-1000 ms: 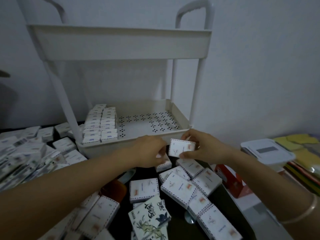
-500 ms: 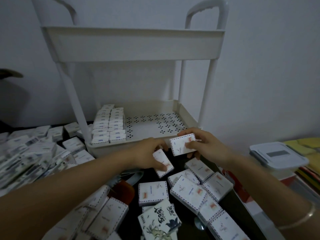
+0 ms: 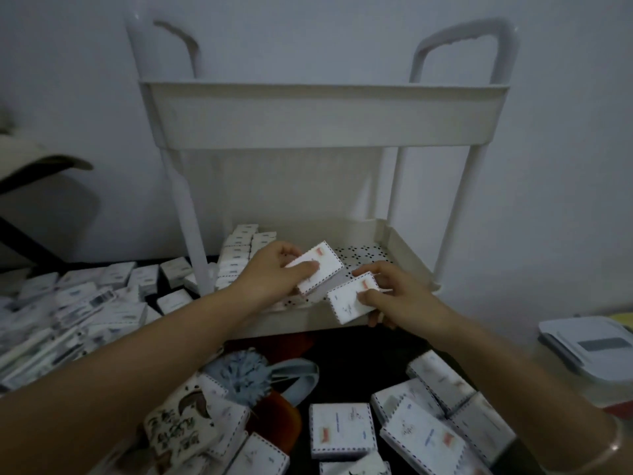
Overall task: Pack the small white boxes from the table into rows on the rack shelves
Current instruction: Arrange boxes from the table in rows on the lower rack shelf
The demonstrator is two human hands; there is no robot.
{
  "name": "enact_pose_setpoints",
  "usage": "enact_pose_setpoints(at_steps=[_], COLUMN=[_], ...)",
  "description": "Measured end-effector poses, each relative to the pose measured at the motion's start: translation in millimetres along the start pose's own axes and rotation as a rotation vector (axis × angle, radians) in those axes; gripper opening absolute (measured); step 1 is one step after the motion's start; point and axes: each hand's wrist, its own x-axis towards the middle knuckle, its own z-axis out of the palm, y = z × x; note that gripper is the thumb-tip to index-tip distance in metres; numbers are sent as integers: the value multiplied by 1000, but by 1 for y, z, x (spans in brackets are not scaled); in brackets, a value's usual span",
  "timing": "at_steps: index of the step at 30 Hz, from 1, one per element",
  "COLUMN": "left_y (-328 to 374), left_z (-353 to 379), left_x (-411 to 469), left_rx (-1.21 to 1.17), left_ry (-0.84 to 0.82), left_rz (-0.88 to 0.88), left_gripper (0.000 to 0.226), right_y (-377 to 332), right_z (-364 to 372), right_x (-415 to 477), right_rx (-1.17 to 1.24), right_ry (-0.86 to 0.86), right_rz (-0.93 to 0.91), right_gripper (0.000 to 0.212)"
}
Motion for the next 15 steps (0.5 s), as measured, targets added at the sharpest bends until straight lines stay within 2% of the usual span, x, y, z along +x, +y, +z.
enact_pose_setpoints(at_steps=[5,8,12,13,15], left_y=[-3,-6,-4,-4,-3], left_z=[-5,-13,-15,-14,-15], left_x=[13,29,40,43,49], left_rx=[-18,110,239,258,249], left_ry=[18,58,-9,-51,-125], left_rz=[112,144,131,123,119], left_gripper=[10,9,58,60,50], right_y=[-17,-23,-33,-36,-40], right_z=[14,14,12,11,9], right_x=[31,48,69,73,82], right_rx=[50,31,28,20,-4], right_ry=[-10,3,-20,-23,-36], right_rz=[-77,-93,-157,-180,-208], right_gripper=[16,16,21,24,32])
